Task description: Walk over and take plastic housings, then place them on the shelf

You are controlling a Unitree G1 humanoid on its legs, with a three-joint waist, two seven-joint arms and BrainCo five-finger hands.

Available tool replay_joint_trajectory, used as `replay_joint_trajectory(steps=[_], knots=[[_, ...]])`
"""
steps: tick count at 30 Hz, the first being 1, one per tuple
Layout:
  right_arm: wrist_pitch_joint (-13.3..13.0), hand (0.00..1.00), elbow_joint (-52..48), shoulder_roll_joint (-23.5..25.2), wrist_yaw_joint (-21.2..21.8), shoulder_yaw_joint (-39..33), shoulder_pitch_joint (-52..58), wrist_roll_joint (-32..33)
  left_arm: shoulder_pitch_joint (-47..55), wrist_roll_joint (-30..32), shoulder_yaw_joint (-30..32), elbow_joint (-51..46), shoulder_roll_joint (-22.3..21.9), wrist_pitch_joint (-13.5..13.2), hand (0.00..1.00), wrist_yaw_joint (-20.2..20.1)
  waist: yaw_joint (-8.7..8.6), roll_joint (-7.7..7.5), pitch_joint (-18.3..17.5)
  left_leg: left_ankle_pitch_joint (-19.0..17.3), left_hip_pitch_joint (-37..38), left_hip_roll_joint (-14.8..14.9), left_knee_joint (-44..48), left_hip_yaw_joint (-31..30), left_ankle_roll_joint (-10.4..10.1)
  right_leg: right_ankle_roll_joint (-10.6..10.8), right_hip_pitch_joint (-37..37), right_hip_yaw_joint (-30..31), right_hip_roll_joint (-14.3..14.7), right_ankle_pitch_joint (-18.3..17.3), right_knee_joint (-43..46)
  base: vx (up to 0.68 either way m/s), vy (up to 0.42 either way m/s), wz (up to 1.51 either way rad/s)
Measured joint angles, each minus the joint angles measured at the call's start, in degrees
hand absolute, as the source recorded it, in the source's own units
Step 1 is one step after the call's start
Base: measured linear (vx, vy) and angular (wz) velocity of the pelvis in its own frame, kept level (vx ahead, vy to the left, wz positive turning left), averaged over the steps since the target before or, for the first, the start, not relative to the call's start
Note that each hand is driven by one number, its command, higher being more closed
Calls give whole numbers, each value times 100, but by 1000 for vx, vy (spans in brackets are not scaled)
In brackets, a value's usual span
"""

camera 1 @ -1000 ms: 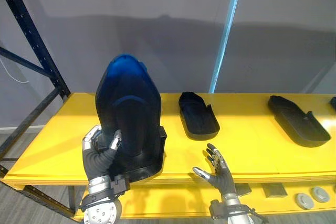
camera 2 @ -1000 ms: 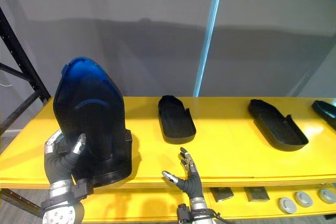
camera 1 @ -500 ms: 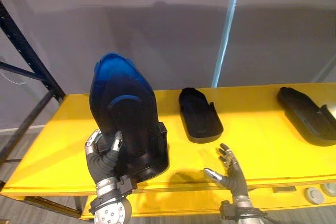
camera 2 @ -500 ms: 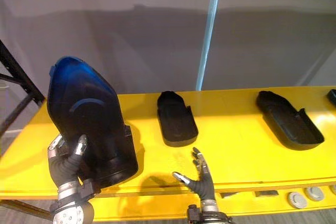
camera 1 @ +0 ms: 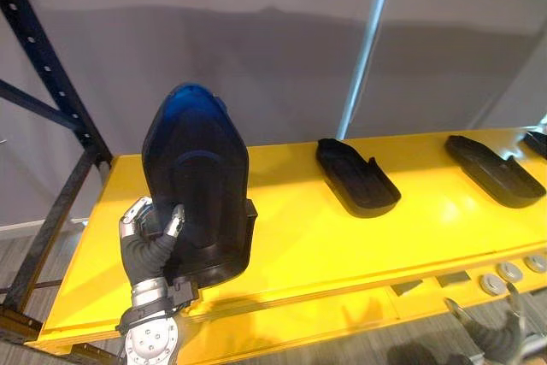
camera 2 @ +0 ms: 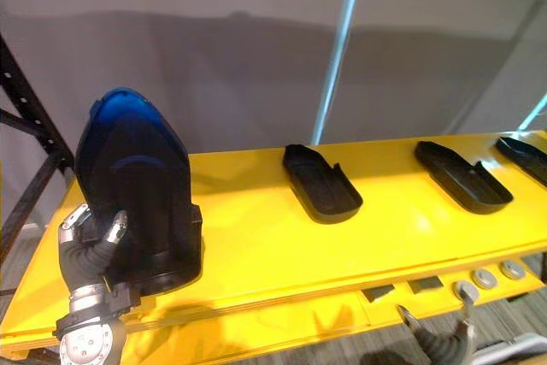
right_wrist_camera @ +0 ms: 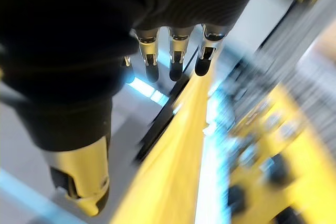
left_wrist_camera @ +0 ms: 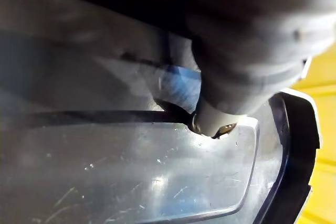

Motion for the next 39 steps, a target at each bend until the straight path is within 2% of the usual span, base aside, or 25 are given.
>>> replay_joint_trajectory(steps=[2,5,7,11,13,16,19,23,27,33,39], knots=[[79,0,768,-2,108,-116,63,33,-103,-245,54,40,-19,0,100,-116,6,-4,8,49,-17,-31,-82,-34,-58,19,115,38,19,-112,-270,-58,-68,10],[203,0,2032,-43,451,-90,28,388,-114,-673,273,163,-78,1,100,-204,72,143,93,261,-36,116,-397,-116,-177,-7,18,14,216,-95,-310,-16,-129,11],[271,0,3006,-285,659,168,-215,675,-138,-902,494,399,-83,5,100,-196,111,254,158,426,-116,223,-640,-113,-270,-98,-137,10,358,-34,-387,16,-114,-5],[300,0,3874,-463,937,482,-604,883,-694,-1242,863,1080,-86,76,100,-123,166,253,401,562,-174,298,-832,-131,-328,-138,-254,-12,452,44,-423,46,-50,2],[296,0,4230,-559,1097,671,-752,928,-1088,-1330,1183,1503,53,143,100,-5,186,256,478,591,-296,285,-850,-143,-318,-139,-374,-11,445,46,-423,43,15,9],[297,0,4619,-598,1249,810,-887,1150,-1605,-1526,1434,2101,649,257,100,110,197,260,650,646,-422,268,-853,-251,-314,-140,-451,-50,433,46,-424,43,16,18],[300,0,4916,-678,1362,911,-1010,1151,-1984,-1836,1476,2676,1478,297,100,47,251,267,813,681,-460,268,-855,-276,-314,-140,-471,-67,432,46,-424,11,6,7],[302,0,5183,-796,1456,1143,-1235,1296,-2577,-2396,1433,3807,3116,355,100,-404,297,274,992,833,-660,268,-903,-286,-315,-159,-669,-131,430,59,-422,-39,-12,6],[302,0,5354,-911,1516,1309,-1255,1393,-2586,-2779,1111,4473,4091,470,100,-906,298,275,1039,925,-704,270,-950,-276,-299,-183,-731,-128,437,76,-422,-45,-13,1],[302,0,5649,-913,1651,1375,-1271,1507,-2520,-2777,846,4923,4718,675,100,-1699,320,309,1063,962,-711,266,-1036,-231,-308,-195,-813,-121,438,157,-436,-49,5,-4],[312,0,5758,-1022,1759,1473,-1279,1648,-2285,-2800,506,4984,4886,751,100,-2259,310,417,1122,1118,-689,250,-1175,-230,-306,-198,-804,-124,437,308,-547,-74,5,0]])
